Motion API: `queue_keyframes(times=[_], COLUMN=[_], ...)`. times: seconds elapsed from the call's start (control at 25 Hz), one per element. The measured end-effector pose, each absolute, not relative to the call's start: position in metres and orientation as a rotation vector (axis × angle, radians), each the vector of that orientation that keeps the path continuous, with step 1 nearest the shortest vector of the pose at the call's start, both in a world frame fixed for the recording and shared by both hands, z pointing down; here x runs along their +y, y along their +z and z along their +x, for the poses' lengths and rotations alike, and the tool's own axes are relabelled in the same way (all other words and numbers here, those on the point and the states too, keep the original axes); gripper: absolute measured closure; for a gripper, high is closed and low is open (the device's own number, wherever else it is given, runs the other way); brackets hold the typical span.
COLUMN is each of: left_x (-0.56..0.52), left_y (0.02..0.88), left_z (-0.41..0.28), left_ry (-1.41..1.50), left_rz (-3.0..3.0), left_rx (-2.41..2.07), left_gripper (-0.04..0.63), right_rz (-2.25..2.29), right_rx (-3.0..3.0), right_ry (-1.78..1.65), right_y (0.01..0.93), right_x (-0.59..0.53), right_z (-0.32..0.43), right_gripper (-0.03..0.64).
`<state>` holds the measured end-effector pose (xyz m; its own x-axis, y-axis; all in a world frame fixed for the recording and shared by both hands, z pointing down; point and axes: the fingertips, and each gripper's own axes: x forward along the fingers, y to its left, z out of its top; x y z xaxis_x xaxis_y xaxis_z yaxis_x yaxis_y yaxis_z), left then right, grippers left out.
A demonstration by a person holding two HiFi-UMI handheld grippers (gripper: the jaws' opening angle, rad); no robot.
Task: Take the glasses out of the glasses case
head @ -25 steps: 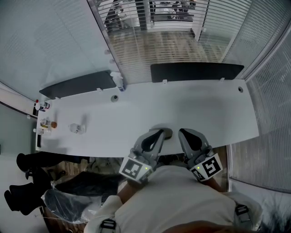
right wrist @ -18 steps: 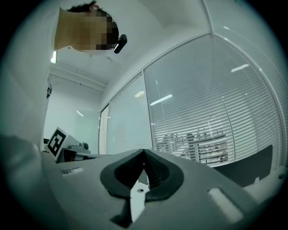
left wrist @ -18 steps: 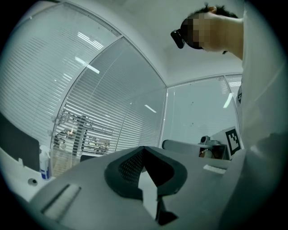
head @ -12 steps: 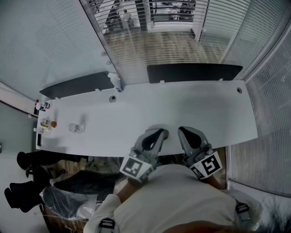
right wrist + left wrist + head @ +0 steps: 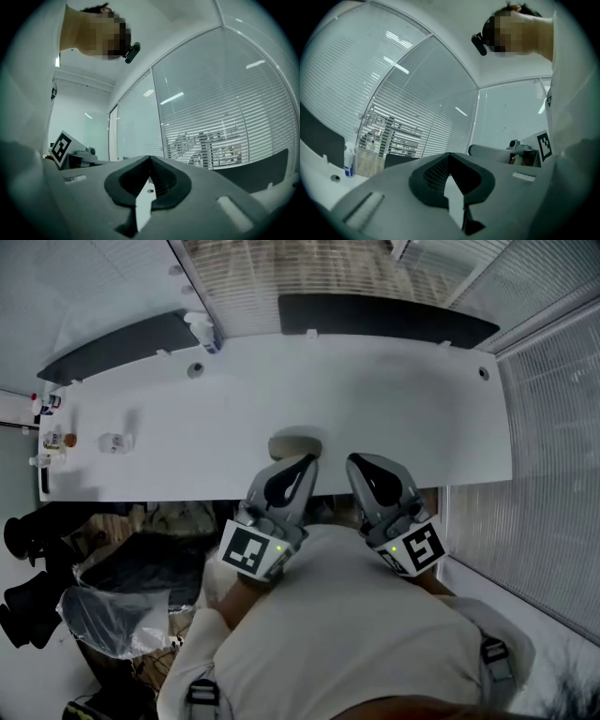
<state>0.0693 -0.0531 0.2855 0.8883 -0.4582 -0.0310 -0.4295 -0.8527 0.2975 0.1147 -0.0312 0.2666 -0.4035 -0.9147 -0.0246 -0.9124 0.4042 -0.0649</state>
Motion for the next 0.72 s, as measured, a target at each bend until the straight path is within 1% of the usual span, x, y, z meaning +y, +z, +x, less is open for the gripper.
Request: queue_keyframes(times=[0.44,0.72], left_x=[-0.044,-0.035], left_y=[0.342,0.345], left_z=[0.048,0.041], left_ry=[-0.071,-0.089], left_rz=[2.631,2.606], left_rx=[-0.728,-0.755], left_gripper=[0.592,0.592], right_rz=[-1.659,-1.630], right_rx=[2.683,2.705], right_ry=[-0.300,-0.300], right_y=[0.324,0.327], right_x=[-0.017,-0.010], right_z=[0.091,0.083], right_gripper=[0.615,0.615])
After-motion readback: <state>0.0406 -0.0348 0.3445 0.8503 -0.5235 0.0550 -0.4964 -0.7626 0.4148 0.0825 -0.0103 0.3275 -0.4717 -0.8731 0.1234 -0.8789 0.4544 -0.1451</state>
